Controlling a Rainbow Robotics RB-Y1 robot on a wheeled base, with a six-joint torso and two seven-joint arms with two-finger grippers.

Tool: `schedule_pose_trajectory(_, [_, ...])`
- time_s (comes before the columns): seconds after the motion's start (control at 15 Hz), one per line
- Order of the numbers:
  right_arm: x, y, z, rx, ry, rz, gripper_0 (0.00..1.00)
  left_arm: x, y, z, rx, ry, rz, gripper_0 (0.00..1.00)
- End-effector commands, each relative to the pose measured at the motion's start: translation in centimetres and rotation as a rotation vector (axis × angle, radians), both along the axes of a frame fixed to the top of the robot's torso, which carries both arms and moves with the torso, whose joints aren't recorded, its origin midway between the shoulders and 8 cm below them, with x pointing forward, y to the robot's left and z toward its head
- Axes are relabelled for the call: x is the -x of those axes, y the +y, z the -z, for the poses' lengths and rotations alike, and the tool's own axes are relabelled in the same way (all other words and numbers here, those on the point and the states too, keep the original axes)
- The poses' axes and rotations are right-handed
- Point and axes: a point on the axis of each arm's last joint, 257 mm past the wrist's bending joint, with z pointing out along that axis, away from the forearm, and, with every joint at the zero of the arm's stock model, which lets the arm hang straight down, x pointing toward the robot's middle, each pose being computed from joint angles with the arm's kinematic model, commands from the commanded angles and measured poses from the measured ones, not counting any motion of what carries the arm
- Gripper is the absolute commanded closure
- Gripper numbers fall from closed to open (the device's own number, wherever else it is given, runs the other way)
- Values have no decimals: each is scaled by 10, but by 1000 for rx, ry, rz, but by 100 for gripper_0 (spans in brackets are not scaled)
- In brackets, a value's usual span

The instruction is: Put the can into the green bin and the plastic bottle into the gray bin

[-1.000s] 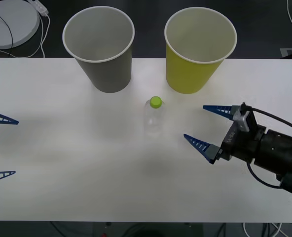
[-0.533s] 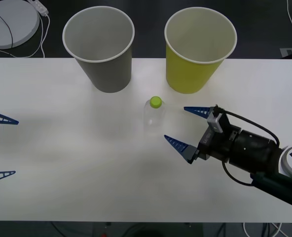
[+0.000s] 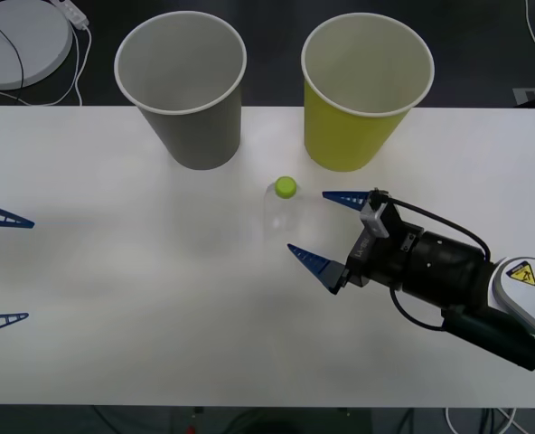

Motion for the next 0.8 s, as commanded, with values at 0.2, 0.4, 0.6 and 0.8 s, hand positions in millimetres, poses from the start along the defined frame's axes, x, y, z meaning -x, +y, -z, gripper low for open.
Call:
schedule_pose_trajectory(0.2, [-14,14,5,-5,1,-5,0,0,0,0,0,0,0,0])
schedule_pose_trajectory(0.4, [-20,28,0,-20,-6,-18,0,0,0,0,0,0,0,0])
schedule_pose_trajectory(0.6, [-21,38,-4,-22,-17,-32,0,0,0,0,0,0,0,0])
schedule_pose_trajectory(0.8, [-24,49,-6,-23,-29,-28,0,0,0,0,0,0,0,0])
